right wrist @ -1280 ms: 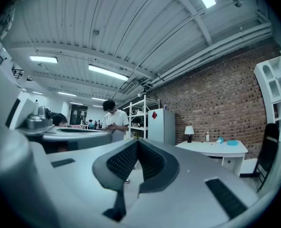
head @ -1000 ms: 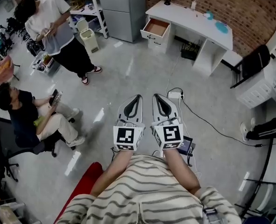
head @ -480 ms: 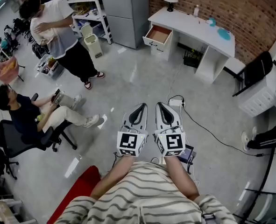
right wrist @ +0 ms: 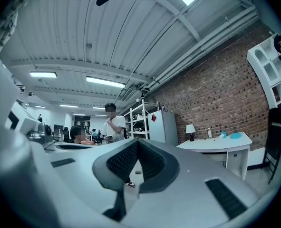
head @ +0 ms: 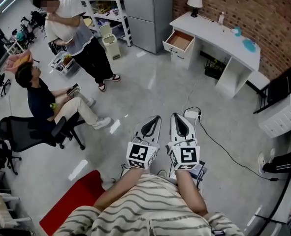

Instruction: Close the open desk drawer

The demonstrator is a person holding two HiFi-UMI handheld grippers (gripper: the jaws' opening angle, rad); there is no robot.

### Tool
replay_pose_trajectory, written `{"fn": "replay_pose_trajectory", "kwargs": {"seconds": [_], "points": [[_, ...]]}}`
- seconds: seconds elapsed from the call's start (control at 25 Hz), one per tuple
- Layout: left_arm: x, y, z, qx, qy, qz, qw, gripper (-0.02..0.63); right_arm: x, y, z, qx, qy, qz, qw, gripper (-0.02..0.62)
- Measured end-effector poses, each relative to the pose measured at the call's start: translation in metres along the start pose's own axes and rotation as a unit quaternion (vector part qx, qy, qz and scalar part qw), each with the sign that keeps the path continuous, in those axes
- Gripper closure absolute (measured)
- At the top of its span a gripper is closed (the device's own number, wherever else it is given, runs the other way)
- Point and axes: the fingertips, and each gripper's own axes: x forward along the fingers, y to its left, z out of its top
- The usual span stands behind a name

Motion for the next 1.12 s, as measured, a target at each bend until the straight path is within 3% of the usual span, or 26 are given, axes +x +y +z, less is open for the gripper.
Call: {"fn": "replay_pose_trajectory", "kwargs": {"seconds": [0.32,0.56,1.12], "points": [[0.046,0.049,-0.014,-0.023,-0.002,0.011,0.9997,0.598,0.059,-0.018,-0.021,-0.008,0.014,0.001,1.000,0.584],[0.139,0.103,-0.014,-0.042,-0.010,0.005,0.9991,0.598,0.147,-0.067,-0.028,-0.018,0.018,-0.017,1.000,0.584],[0.351,0.247,0.010,-0.033,-0.004,-0.029,0.9990,0.598,0.376,-0.156,-0.035,-0.008,0.020,-0.053,0.998,0.584]]}}
